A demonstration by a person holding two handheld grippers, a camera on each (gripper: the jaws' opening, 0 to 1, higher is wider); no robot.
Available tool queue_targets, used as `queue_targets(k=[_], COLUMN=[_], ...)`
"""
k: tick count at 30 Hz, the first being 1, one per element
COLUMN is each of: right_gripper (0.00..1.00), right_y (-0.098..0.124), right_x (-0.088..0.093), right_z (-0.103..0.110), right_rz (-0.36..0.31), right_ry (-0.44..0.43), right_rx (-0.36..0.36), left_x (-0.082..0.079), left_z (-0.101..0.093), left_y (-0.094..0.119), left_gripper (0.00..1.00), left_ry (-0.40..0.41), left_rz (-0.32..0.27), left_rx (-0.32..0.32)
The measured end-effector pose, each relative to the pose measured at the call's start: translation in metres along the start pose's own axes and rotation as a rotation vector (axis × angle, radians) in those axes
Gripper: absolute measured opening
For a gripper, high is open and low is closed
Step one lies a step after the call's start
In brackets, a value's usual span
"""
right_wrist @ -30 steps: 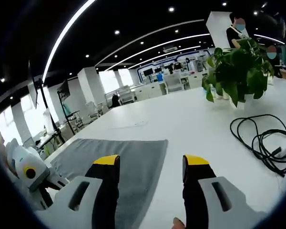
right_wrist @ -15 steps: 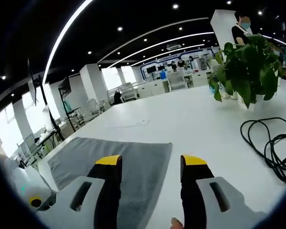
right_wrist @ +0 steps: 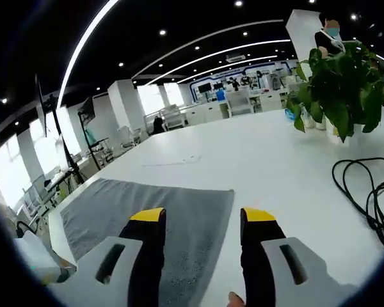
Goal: Fold the towel on the table until its edges align and the towel forms a compact rectangular stack.
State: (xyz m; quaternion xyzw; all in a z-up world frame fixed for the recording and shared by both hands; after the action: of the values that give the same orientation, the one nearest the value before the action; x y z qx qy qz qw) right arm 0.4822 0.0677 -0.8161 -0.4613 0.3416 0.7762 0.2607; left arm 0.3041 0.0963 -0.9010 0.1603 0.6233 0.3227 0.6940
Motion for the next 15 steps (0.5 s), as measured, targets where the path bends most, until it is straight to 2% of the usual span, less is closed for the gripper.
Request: queue_targets(k=[5, 15], right_gripper=[0.45, 0.44], right_y=[-0.014, -0.040], right_x=[0.003, 0.010], right_z=[-0.001, -0.010], right_rz=[0.016, 0.053], right_ry=[0.004, 0.000], right_rx=[-0.005, -0.022], left_x=[0.000, -0.002], left_z=[0.000, 0.003], left_y=[0.000, -0.001], left_gripper=[0.10, 0.06], left_ry=[-0.031, -0.006], left_rz=[0.000, 0.004], left_rx=[0.009, -0.005])
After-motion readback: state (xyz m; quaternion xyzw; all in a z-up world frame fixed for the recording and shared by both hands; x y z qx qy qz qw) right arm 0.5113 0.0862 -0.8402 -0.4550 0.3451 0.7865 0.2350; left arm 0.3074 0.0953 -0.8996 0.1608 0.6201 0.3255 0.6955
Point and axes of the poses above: the point that each gripper's makers call its tool centre point, and the gripper's own axes: y roughly backward along the fingers, z roughly to its left, x roughly out of its underside, the point moved 2 cm from there along y, roughly backward along the fingers, and after that the axes turned 11 degrees about -x, right-handed, at the moved point
